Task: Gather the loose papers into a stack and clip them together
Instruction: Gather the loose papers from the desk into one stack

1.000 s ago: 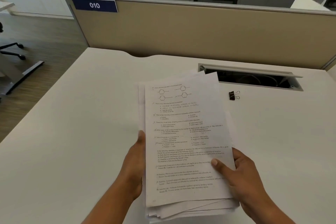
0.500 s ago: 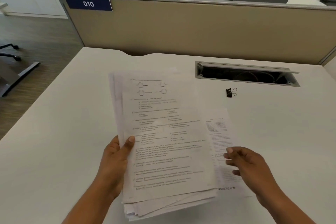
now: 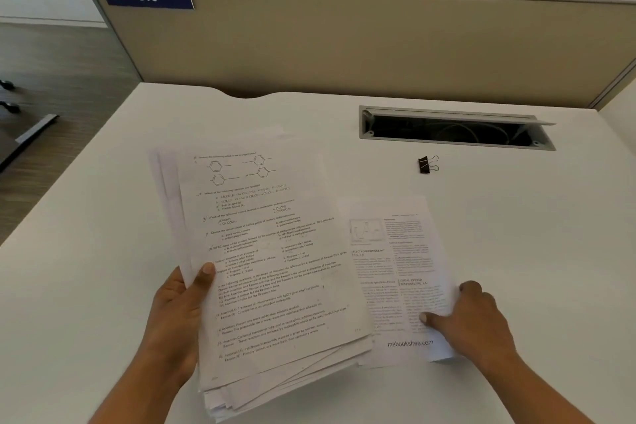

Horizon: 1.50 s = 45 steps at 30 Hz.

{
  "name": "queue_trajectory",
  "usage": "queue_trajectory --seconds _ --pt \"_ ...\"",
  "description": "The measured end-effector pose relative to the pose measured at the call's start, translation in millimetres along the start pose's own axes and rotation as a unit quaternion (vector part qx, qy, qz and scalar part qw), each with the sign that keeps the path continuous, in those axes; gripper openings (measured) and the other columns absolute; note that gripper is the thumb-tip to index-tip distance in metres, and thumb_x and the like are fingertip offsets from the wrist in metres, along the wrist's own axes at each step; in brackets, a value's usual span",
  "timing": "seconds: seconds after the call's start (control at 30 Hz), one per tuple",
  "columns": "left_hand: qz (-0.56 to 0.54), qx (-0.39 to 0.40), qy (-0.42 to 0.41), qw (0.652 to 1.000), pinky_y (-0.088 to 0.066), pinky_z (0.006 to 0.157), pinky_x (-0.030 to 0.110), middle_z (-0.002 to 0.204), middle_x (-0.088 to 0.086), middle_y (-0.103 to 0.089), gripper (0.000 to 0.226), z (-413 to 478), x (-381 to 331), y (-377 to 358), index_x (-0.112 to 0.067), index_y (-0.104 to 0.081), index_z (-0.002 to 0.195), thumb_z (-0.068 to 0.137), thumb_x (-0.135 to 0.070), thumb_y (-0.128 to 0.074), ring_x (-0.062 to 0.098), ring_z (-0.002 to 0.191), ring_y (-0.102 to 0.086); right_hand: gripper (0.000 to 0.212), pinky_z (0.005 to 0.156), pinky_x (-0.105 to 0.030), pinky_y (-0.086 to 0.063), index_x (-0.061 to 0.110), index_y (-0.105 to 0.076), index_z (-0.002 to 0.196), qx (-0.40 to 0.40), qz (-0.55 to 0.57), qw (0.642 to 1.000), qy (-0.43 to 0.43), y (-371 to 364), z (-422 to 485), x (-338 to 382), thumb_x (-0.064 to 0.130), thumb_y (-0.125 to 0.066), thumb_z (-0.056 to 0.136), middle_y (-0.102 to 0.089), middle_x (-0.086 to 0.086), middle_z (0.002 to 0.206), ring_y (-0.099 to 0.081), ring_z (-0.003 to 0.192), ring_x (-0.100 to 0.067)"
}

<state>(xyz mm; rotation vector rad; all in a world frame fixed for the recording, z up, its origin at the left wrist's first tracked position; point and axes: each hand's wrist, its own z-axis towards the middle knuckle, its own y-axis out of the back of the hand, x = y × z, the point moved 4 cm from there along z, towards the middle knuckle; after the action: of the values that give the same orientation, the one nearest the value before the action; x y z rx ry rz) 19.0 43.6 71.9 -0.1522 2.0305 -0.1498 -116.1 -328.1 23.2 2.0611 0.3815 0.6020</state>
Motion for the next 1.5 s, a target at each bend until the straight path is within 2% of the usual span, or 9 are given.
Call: queue_trajectory --seconds 0.13,0.3,0.5,0.83,1.0,1.13,1.27,1.4,1.5 --pt "-0.003 -0.005 0.006 1.000 -0.066 0.066 0.045 0.105 0.006 -0.081 0.020 3.4 2.8 2.8 -0.023 -0.070 0.114 0.099 -0.021 -0.057 0.029 0.089 -0.078 0.061 0.067 -0.035 -0.048 0.013 -0.046 0.106 0.022 0.085 0.996 0.006 -1.1 4.9 -5.0 0.036 -0.085 0.066 -0.064 -0.003 0.098 -0.062 0.082 -0.027" --pt "-0.004 -0.004 0.011 1.000 -0.064 0.073 0.047 0.108 0.008 -0.080 0.023 7.5 3.2 4.0 -0.020 -0.069 0.119 0.099 -0.021 -0.057 0.032 0.094 -0.077 0.010 0.075 -0.040 -0.054 0.021 -0.069 0.094 -0.007 0.218 0.976 0.023 -0.3 8.1 -18.6 0.026 -0.072 0.085 -0.074 -0.005 0.096 -0.067 0.082 -0.026" --pt "0.005 -0.014 0.018 1.000 -0.062 0.075 0.048 0.106 0.007 -0.081 0.020 11.6 5.4 5.8 -0.021 -0.070 0.115 0.099 -0.022 -0.058 0.033 0.093 -0.077 0.012 0.075 -0.040 -0.055 0.016 -0.070 0.096 -0.013 0.393 0.919 0.017 22.3 5.8 -31.9 0.017 -0.074 0.084 -0.074 -0.008 0.095 -0.070 0.085 -0.028" --pt "0.032 -0.042 0.019 0.998 -0.060 0.080 0.051 0.103 0.008 -0.081 0.019 18.5 5.3 12.5 -0.020 -0.069 0.115 0.100 -0.021 -0.058 0.038 0.096 -0.075 0.014 0.060 -0.031 -0.061 0.009 -0.072 0.098 0.033 0.486 0.869 0.086 60.8 -10.1 -32.2 0.009 -0.066 0.085 -0.080 -0.006 0.091 -0.076 0.083 -0.026" --pt "0.046 -0.038 0.014 0.998 -0.063 0.069 0.046 0.098 0.006 -0.082 0.017 17.2 3.7 6.2 -0.021 -0.069 0.113 0.099 -0.023 -0.059 0.035 0.088 -0.077 0.030 0.070 -0.046 -0.058 0.002 -0.073 0.103 0.085 0.534 0.835 0.102 68.5 -19.5 -20.8 0.016 -0.067 0.077 -0.076 -0.019 0.104 -0.070 0.097 -0.043" --pt "0.037 -0.020 0.024 0.999 -0.064 0.072 0.047 0.098 0.008 -0.082 0.018 13.4 4.7 -8.5 -0.018 -0.068 0.115 0.100 -0.020 -0.059 0.034 0.087 -0.078 0.033 0.064 -0.039 -0.062 0.010 -0.069 0.108 0.136 0.554 0.808 0.146 72.2 -37.6 5.4 0.015 -0.058 0.077 -0.078 -0.011 0.100 -0.076 0.086 -0.028" --pt "0.023 0.011 0.035 0.999 -0.064 0.071 0.046 0.100 0.011 -0.081 0.019 6.4 3.9 -27.8 -0.014 -0.068 0.115 0.101 -0.018 -0.057 0.033 0.087 -0.079 0.039 0.072 -0.036 -0.062 0.030 -0.064 0.119 0.156 0.542 0.806 0.181 61.8 -48.3 26.6 0.029 -0.061 0.079 -0.076 0.001 0.114 -0.074 0.098 -0.020" --pt "0.009 0.039 0.048 0.998 -0.064 0.076 0.050 0.102 0.014 -0.081 0.021 -0.6 4.5 -44.9 -0.011 -0.068 0.118 0.101 -0.018 -0.057 0.036 0.090 -0.078 0.054 0.077 -0.031 -0.059 0.045 -0.072 0.107 0.166 0.489 0.826 0.226 52.8 -60.2 47.6 0.066 -0.078 0.058 -0.075 0.015 0.111 -0.072 0.095 -0.005" --pt "0.002 0.058 0.050 0.997 -0.062 0.083 0.052 0.104 0.012 -0.081 0.022 -7.0 4.3 -56.2 -0.012 -0.069 0.117 0.099 -0.021 -0.060 0.035 0.094 -0.077 0.026 0.063 -0.018 -0.053 0.034 -0.074 0.100 0.146 0.451 0.851 0.226 48.9 -65.7 58.5 0.043 -0.064 0.077 -0.078 0.015 0.098 -0.073 0.083 -0.003"
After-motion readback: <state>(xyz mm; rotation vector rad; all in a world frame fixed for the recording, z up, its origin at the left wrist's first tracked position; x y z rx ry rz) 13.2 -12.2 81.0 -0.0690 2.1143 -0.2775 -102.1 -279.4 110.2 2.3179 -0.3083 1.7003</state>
